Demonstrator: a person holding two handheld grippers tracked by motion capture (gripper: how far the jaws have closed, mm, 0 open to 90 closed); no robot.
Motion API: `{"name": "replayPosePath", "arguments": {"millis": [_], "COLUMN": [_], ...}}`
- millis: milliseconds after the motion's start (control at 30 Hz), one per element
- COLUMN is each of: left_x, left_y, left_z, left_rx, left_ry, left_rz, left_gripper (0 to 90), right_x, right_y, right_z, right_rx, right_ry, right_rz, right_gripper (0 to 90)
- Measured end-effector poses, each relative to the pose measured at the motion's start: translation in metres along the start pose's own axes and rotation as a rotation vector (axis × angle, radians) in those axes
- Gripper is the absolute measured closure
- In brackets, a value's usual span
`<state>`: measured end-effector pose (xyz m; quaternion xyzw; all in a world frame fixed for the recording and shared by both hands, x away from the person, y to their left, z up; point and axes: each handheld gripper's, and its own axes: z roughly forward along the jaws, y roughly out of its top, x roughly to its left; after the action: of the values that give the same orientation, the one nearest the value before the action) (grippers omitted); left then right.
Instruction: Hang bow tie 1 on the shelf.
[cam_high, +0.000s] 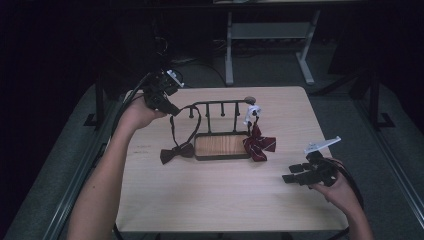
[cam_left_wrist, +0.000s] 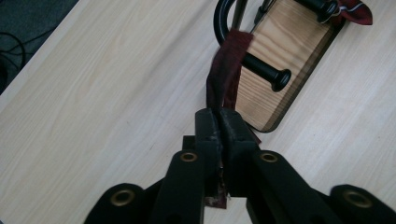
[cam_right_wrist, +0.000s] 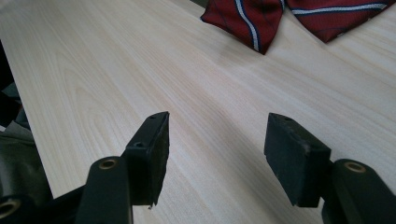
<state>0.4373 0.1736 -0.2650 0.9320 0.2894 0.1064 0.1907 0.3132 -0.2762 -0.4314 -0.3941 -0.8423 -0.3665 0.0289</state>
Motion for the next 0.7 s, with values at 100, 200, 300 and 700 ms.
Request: {"name": "replayPosePath", "arguments": {"millis": [100, 200, 300, 700], "left_x": [0.0, 0.0, 0.001, -0.002], "left_y": [-0.001, -0.004, -0.009, -0.032], "left_z": [0.002, 0.003, 0.007, 0.006], "left_rx": [0.003, 0.007, 0.008, -0.026], "left_ry": [0.007, 0.001, -0.007, -0.029], "left_rz": [-0.002, -0.001, -0.011, -0.015], "left_gripper": [83.2, 80.6, 78.4, 71.6], "right_x": [0.0, 0.0, 0.0, -0.001], "right_y": [0.0, 0.0, -0.001, -0.001], "right_z": [0.0, 0.0, 0.001, 0.002], "right_rx": [0.001, -0.002, -0.003, 0.002], "right_ry": [0.0, 0.002, -0.002, -0.012], "right_rz": [0.001, 0.002, 0.002, 0.009], "right_gripper": [40.3, 40.3, 40.3, 39.0]}}
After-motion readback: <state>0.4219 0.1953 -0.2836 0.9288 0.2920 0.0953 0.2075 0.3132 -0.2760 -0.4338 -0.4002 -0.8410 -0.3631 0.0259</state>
